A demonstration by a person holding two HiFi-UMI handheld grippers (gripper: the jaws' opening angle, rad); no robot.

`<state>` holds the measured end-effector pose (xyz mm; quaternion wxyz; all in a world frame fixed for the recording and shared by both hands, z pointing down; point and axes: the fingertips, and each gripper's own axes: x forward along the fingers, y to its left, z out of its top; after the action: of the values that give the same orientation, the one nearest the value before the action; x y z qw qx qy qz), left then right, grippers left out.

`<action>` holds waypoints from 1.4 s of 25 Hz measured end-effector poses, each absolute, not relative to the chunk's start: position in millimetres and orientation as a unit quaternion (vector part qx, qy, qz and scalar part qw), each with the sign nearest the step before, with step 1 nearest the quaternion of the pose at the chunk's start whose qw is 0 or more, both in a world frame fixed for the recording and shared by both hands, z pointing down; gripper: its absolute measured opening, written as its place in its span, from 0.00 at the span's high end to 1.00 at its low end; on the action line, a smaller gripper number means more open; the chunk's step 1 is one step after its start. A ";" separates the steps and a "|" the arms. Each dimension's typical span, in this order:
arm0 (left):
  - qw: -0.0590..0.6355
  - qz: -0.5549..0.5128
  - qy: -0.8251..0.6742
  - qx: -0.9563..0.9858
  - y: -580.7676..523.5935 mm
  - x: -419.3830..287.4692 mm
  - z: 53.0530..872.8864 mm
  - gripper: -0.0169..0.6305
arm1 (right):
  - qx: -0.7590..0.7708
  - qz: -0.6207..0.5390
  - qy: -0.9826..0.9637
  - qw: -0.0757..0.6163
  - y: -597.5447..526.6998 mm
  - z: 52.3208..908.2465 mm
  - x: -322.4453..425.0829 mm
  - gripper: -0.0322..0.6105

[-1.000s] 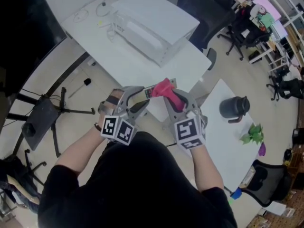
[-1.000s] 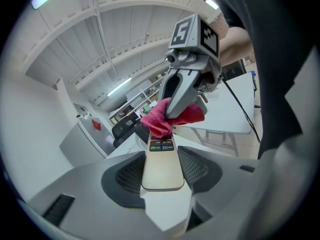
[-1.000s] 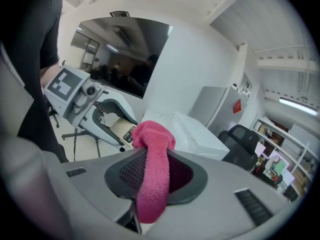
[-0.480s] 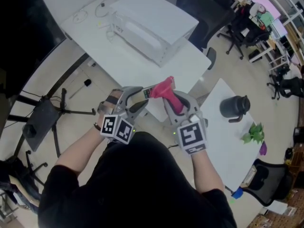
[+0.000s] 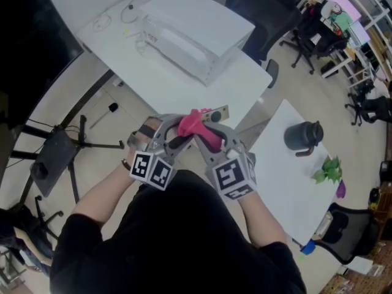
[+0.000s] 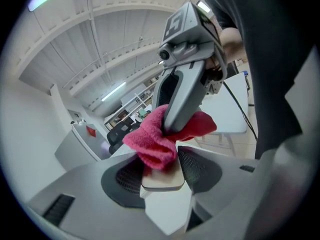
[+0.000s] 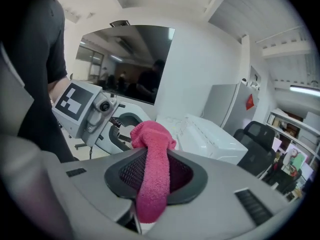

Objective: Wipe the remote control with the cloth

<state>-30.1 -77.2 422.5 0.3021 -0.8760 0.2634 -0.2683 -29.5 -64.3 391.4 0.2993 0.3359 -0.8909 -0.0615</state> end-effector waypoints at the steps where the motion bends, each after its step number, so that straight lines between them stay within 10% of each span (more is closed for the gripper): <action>1: 0.303 -0.267 0.261 -0.877 -75.3 -30.1 422.5 0.66 | 0.347 -0.058 -0.887 0.297 -67.3 390.6 -20.0 0.80; 15: 0.290 -0.252 0.243 -0.891 -62.2 -33.9 430.3 0.65 | 0.454 -0.015 -0.843 0.287 -99.0 387.7 67.1 0.81; 23: 0.018 -0.166 0.330 -0.929 -98.5 -58.1 440.0 0.66 | 0.530 0.053 -0.833 0.151 -100.6 385.2 90.5 0.80; 35: -0.152 -0.136 0.432 -0.879 -138.8 -94.0 496.9 0.65 | 0.518 0.154 -0.795 0.276 -130.6 557.6 77.5 0.80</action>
<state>-94.0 -138.8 496.9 -0.1517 -0.8787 0.4318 -0.1357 77.5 -130.6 557.6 0.2763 0.5179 -0.7949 0.1536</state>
